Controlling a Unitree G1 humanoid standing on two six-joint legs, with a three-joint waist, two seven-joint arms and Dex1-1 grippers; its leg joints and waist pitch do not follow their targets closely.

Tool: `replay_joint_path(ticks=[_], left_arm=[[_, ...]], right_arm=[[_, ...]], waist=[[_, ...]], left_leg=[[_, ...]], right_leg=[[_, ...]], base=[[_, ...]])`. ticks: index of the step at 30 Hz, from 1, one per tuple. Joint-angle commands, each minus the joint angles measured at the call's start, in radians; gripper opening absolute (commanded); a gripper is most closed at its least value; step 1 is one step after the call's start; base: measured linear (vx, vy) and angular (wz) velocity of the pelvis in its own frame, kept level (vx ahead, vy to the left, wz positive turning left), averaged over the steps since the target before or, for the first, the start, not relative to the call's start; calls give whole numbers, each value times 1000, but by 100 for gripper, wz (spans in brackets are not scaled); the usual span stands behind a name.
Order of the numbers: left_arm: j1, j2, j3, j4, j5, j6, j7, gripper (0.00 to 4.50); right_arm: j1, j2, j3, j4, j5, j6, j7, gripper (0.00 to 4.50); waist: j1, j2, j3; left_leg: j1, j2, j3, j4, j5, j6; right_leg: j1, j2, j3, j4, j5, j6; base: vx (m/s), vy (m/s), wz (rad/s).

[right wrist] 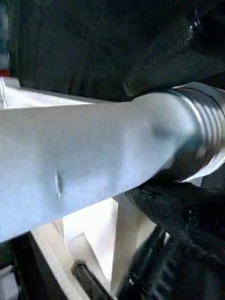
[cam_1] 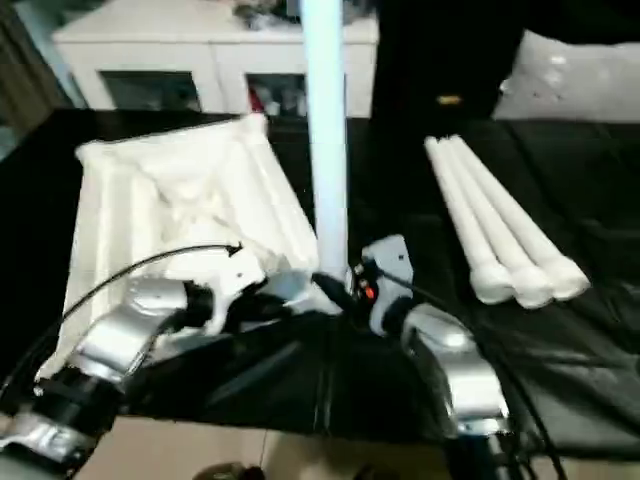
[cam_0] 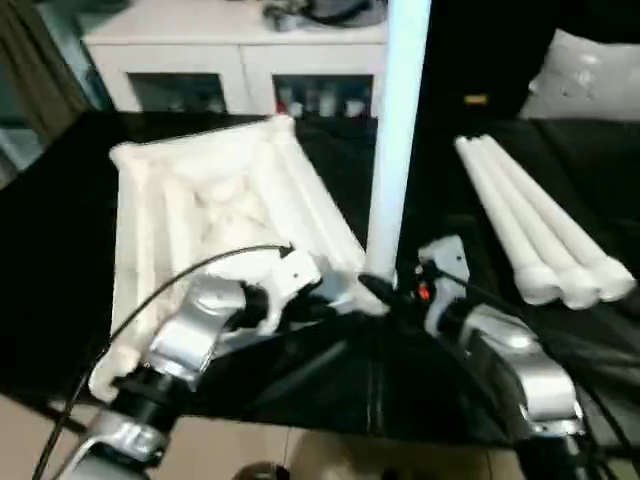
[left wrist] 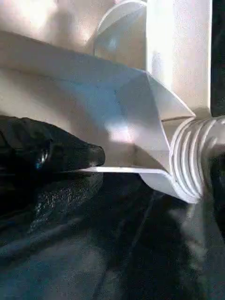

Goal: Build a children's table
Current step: Rotate leg to tighten

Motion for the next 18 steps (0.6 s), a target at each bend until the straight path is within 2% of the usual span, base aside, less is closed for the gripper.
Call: replay_joint_path(ticks=[1, 2, 3, 4, 5, 6, 7, 8, 9, 10, 14, 16, 18], left_arm=[[-39, -117, -28, -65, 5, 30, 137, 0], [-39, -122, -28, -71, 9, 35, 145, 0], [-38, -131, -30, -82, 15, 40, 153, 0], [-36, -139, -32, -100, 20, 55, 160, 0], [-35, -140, -34, -110, 20, 62, 159, 0], [-32, -137, -38, -131, 22, 73, 152, 0], [-32, -135, -38, -133, 22, 73, 149, 0], [-31, -131, -40, -141, 23, 78, 148, 0], [-31, -131, -40, -141, 23, 78, 148, 0], [-25, -98, -45, -143, 22, 61, 119, 0], [-16, -46, -47, -137, 19, 31, 76, 0], [-13, -30, -45, -131, 20, 22, 67, 0], [-7, 16, -31, -115, 34, 9, 44, 0]], right_arm=[[5, 114, 150, 28, -11, 108, -69, 248], [4, 120, 147, 30, -15, 113, -85, 248], [2, 127, 140, 34, -8, 112, -96, 248], [5, 139, 130, 31, 1, 115, -106, 283], [5, 141, 125, 33, -6, 111, -117, 283], [3, 143, 111, 40, -23, 96, -142, 318], [2, 142, 108, 42, -24, 92, -144, 321], [1, 142, 101, 44, -28, 86, -152, 327], [1, 142, 101, 44, -28, 86, -152, 338], [-3, 131, 81, 45, -26, 70, -157, 352], [-7, 106, 61, 39, -35, 39, -153, 381], [-5, 97, 52, 35, -38, 27, -152, 390], [5, 74, 15, 4, -22, 17, -151, 413]], waist=[[11, 2, -24], [25, -8, -36], [29, 1, -45], [13, 12, -41], [9, 11, -45], [6, 8, -49], [6, 7, -54], [5, 16, -59], [2, 15, -57], [1, 12, -60], [-2, 18, -62], [-2, 13, -63], [-1, 4, -71]], left_leg=[[58, 26, -73, 33, -344, -17], [-29, 38, -94, -4, -70, 15], [-34, 48, -89, -39, -22, 3], [-38, 59, -84, -79, -183, -13], [-30, 60, -80, -77, -240, -12], [-29, 58, -77, -77, -257, 6], [-34, 55, -74, -76, -232, 18], [-33, 59, -72, -78, -191, 38], [-38, 63, -73, -78, -173, 46], [-37, 64, -71, -77, -173, 49], [-33, 67, -67, -79, -195, 45], [-36, 67, -64, -77, -181, 47], [-34, 67, -60, -72, -137, 64]], right_leg=[[-59, -170, 86, -225, -775, -88], [18, -154, 88, -191, -704, -80], [22, -119, 60, -176, -577, -95], [1, -48, 36, -139, -325, -125], [-5, -49, 43, -138, -287, -138], [2, -60, 47, -138, -223, -167], [8, -61, 45, -139, -188, -173], [10, -60, 40, -141, -120, -183], [11, -59, 39, -139, -69, -189], [13, -57, 37, -137, -43, -193], [12, -59, 39, -139, -27, -207], [15, -59, 39, -138, 5, -207], [19, -60, 38, -133, 59, -217]], base=[[63, -97, 13], [92, -46, -25], [61, 20, -25], [61, 20, -25], [0, 0, 0], [0, 0, 0], [0, 0, 0], [0, 0, 0], [0, 0, 0], [0, 0, 0], [0, 0, 0], [0, 0, 0], [0, 0, 0]])
